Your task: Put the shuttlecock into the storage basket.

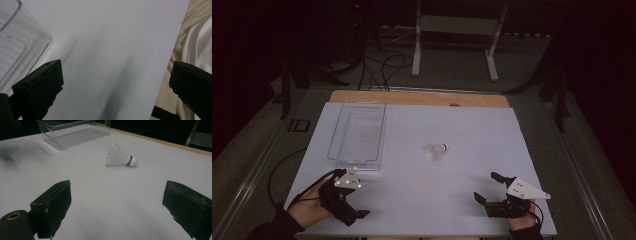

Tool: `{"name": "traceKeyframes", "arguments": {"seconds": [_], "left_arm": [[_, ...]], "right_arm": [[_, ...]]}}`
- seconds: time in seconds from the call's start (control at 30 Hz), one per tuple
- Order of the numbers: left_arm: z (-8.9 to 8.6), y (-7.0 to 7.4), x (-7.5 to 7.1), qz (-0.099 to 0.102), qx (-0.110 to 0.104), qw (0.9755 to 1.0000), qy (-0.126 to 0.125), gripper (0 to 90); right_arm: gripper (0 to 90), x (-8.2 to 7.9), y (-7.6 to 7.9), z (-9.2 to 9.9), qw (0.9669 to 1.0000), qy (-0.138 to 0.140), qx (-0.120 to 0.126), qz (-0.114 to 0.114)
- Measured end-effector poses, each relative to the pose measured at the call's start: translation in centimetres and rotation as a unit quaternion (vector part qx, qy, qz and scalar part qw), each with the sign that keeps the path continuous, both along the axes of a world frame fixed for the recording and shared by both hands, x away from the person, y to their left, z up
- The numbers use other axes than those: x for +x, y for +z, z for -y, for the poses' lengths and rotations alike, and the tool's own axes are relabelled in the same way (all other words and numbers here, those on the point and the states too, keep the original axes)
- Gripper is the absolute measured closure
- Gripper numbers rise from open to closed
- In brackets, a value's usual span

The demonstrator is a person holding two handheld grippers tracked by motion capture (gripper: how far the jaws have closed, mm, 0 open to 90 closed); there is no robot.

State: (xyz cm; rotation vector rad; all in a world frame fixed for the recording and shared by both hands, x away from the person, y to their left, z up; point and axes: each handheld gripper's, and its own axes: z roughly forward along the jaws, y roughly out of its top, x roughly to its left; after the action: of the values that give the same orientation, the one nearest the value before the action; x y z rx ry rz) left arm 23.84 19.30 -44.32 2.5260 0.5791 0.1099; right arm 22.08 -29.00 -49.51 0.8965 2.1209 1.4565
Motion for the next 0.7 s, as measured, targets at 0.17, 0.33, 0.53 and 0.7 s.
{"name": "traceKeyframes", "arguments": {"seconds": [0.17,0.33,0.53,0.7], "left_arm": [[0.9,0.1,0.3,-0.008,0.012,0.9999,0.002,0.0],[1.9,0.3,0.6,-0.014,0.022,0.9997,0.001,0.0],[2.3,0.5,0.8,-0.021,0.022,0.9995,-0.005,0.0],[2.9,0.5,0.9,-0.023,0.036,0.9991,-0.007,0.0]], "right_arm": [[8.5,0.0,0.0,0.0,1.0000,0.001,0.000,-0.001],[8.5,0.0,0.0,0.0,1.0000,0.000,0.000,-0.001],[8.5,0.0,0.0,0.0,1.0000,0.001,0.002,-0.003],[8.5,0.0,0.0,0.0,1.0000,0.002,0.002,-0.002]]}}
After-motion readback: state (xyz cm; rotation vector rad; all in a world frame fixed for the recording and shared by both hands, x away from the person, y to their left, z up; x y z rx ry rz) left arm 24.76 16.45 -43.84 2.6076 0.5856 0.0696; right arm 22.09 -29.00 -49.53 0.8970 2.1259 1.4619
